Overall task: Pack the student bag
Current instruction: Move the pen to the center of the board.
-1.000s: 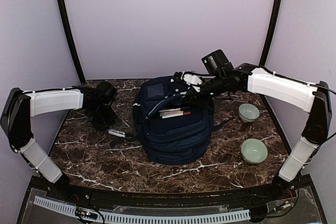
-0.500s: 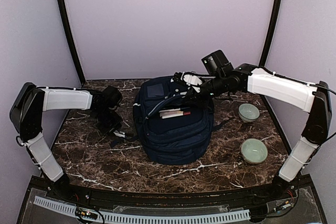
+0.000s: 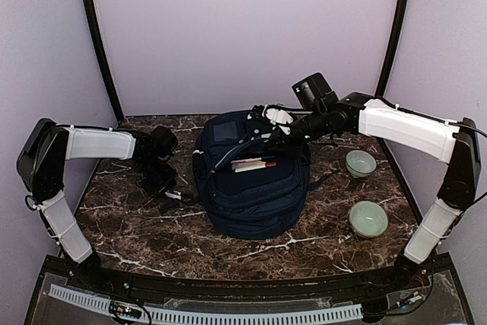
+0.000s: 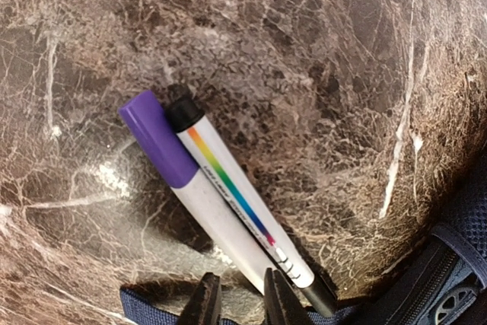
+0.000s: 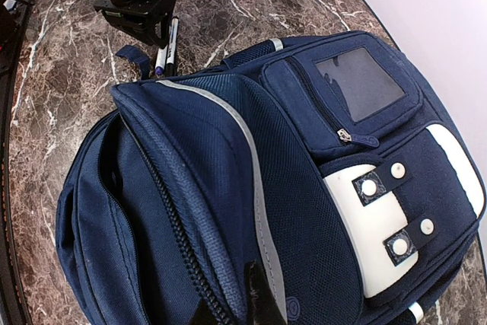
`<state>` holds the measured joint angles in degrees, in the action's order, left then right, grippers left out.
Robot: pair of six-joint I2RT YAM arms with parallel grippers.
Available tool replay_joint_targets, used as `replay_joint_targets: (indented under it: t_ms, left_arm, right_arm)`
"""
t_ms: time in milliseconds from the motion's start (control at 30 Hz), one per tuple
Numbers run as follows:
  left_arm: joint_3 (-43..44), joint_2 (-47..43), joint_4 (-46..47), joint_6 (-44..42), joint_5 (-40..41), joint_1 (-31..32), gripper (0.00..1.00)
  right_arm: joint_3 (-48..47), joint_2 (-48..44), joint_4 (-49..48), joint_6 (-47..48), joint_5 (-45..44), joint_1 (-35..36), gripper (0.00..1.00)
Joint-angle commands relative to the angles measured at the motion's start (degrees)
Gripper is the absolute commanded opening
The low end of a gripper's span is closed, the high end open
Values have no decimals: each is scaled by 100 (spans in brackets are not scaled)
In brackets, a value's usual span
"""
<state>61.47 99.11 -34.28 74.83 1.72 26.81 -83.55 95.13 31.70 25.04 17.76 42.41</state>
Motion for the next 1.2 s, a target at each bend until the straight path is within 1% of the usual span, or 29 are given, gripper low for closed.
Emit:
replay_joint_targets:
  t_ms: [0, 200, 467, 600, 933, 1167]
  left_arm:
    - [-68, -30, -246, 6, 9, -73, 21]
    - [-210, -82, -277, -61, -18, -167, 21]
    - [-145, -72, -313, -148, 18, -211, 22]
    - [-58, -34, -177, -131, -19, -216, 29]
    - [18, 41, -262, -155, -30, -222, 29]
    - [127, 54, 118, -312, -55, -220, 34]
  right_arm:
    - [-4, -142, -367, 16, 101, 4, 0]
    - [-4, -136, -358, 6, 116, 4, 0]
    - [-4, -119, -361, 10, 131, 4, 0]
    - [5, -122, -369, 8, 116, 4, 0]
    - [7, -79, -372, 17, 88, 4, 0]
    - [-21, -17, -342, 9, 133, 4, 0]
